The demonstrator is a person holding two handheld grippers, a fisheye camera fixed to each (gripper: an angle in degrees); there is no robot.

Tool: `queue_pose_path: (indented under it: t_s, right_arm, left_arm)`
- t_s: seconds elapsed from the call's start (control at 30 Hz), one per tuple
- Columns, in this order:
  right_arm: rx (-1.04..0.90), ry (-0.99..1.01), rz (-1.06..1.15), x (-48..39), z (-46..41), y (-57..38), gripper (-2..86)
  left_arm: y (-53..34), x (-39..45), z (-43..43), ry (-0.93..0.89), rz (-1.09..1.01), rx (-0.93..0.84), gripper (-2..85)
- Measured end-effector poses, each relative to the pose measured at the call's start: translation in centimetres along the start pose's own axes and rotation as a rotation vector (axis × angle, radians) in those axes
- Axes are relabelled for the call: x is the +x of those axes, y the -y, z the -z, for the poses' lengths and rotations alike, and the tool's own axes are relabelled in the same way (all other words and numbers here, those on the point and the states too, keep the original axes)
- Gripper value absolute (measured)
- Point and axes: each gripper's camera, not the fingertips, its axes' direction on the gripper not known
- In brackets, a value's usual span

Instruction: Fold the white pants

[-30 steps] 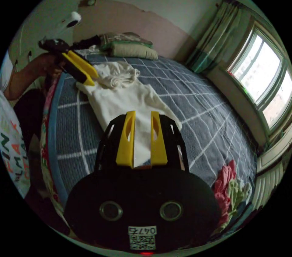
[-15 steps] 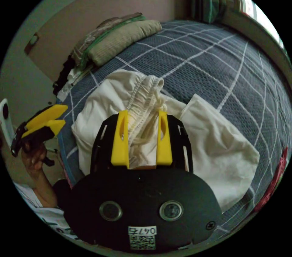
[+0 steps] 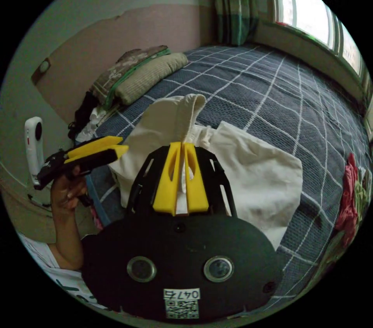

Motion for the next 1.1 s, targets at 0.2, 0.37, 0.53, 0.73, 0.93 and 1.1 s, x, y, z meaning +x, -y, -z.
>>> queue_pose_path:
  t_s: [0.2,0.37,0.53,0.73,0.93,1.1]
  right_arm:
    - [-0.023,0.066,-0.08,2.6,-3.3,-1.6,9.1]
    - [-0.076,0.273,0.103,2.4,-1.6,-3.6,16.8]
    - [-0.032,0.065,0.353,-1.1,-2.4,-6.3,13.4]
    - [-0.058,0.023,0.522,-5.6,-3.8,-5.1,4.4]
    - [-0.089,-0.02,0.479,-8.6,-0.3,-4.2,1.1]
    - [-0.098,-0.008,0.377,-9.6,0.8,-5.5,1.3]
  left_arm:
    - [0.4,-0.1,-2.7,0.051,0.007,-0.089,11.4]
    - [1.0,-0.7,-2.3,0.001,0.024,-0.061,10.3]
    - [3.6,1.8,-2.5,-0.084,-0.099,-0.031,8.9]
    - [10.9,6.4,-9.8,0.097,-0.355,-0.265,10.2]
    - [13.8,8.8,-13.9,0.091,-0.46,-0.479,0.5]
    - [14.1,9.5,-14.6,0.145,-0.458,-0.471,-0.7]
